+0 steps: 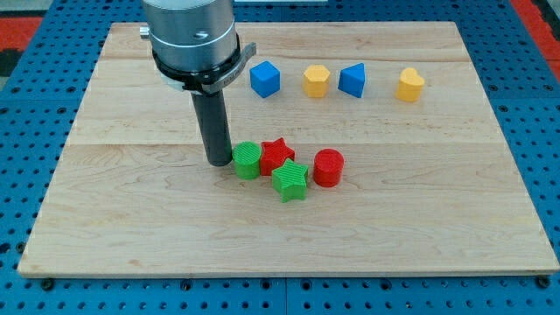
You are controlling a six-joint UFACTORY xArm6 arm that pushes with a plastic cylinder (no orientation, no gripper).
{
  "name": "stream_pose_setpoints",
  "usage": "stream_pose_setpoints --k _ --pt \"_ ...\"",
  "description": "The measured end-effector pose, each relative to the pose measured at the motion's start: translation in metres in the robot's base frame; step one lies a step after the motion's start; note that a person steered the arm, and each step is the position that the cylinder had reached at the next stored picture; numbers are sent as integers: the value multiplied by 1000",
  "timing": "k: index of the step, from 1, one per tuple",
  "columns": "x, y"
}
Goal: Move your arm to the center right
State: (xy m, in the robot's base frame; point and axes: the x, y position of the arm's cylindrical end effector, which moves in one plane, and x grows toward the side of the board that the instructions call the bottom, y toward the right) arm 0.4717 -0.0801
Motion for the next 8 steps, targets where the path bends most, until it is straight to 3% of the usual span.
stream_pose_setpoints --k 2,4,5,7,8 --pt "7 0" --pt "116 21" --pt "114 39" --pt "94 182" --pt "93 182"
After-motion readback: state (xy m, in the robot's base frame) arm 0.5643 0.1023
